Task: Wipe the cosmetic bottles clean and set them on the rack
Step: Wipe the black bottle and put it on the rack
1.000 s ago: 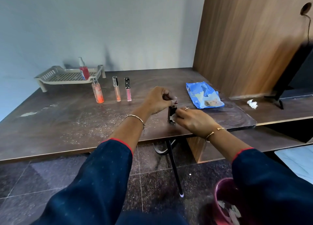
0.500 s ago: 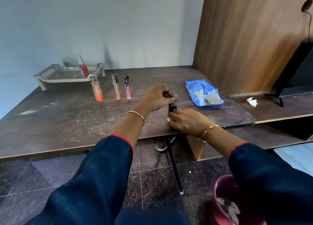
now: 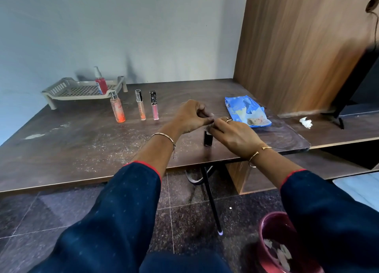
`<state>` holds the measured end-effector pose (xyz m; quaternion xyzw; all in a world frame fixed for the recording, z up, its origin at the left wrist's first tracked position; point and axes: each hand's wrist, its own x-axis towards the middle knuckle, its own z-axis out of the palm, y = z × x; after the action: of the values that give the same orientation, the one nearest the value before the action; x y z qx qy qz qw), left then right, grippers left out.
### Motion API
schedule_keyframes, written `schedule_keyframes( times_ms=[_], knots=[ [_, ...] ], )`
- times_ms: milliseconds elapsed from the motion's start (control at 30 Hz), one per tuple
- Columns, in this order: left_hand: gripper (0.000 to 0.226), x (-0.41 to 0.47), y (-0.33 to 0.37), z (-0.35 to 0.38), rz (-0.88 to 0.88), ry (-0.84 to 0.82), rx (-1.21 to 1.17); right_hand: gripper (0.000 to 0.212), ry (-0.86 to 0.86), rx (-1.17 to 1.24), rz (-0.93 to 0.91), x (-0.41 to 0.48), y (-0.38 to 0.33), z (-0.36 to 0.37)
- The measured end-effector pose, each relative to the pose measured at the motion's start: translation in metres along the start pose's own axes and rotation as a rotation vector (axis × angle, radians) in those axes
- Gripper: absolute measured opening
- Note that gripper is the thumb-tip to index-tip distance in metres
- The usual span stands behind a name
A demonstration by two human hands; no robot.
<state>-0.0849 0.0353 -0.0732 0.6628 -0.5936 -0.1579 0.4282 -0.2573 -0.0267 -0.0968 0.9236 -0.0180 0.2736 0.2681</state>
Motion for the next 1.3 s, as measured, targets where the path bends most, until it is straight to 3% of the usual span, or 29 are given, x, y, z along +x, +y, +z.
schedule_keyframes(
  times_ms=[67,133,367,667,767,833,1000,1067,1167,1300],
  knots=[
    [0.021,-0.001,0.000,0.000,-0.011,0.000,-0.015,0.014,-0.006,0.046,0.021,-0.005,-0.006,0.008],
    [0.022,-0.002,-0.001,-0.001,-0.020,0.005,-0.038,0.010,-0.058,0.058,-0.082,-0.014,-0.011,0.017],
    [0.017,-0.003,0.002,0.000,-0.024,0.005,-0.048,0.022,-0.176,0.002,-0.212,-0.004,-0.014,0.019],
    [0.015,-0.005,0.005,-0.001,-0.019,-0.010,-0.039,0.026,-0.260,0.012,-0.171,-0.013,-0.004,0.013],
    [0.015,-0.007,0.005,-0.001,-0.024,-0.023,-0.049,0.022,-0.225,0.023,-0.023,-0.028,0.007,0.011],
    [0.012,-0.009,0.008,-0.003,-0.031,-0.039,-0.070,0.010,-0.135,0.130,0.203,-0.035,0.013,0.010],
    [0.017,-0.019,0.011,-0.006,-0.019,-0.067,-0.119,0.017,0.191,0.677,0.938,-0.026,-0.012,0.014],
    [0.018,-0.021,0.010,-0.004,-0.012,-0.030,-0.118,0.014,0.257,0.898,1.131,-0.014,-0.025,0.017],
    [0.019,-0.021,0.008,0.000,-0.012,0.005,-0.117,0.006,0.314,0.953,1.156,-0.001,-0.038,0.023],
    [0.018,-0.021,0.007,-0.001,-0.002,0.011,-0.129,0.012,0.323,0.907,1.107,-0.004,-0.043,0.032]
  ],
)
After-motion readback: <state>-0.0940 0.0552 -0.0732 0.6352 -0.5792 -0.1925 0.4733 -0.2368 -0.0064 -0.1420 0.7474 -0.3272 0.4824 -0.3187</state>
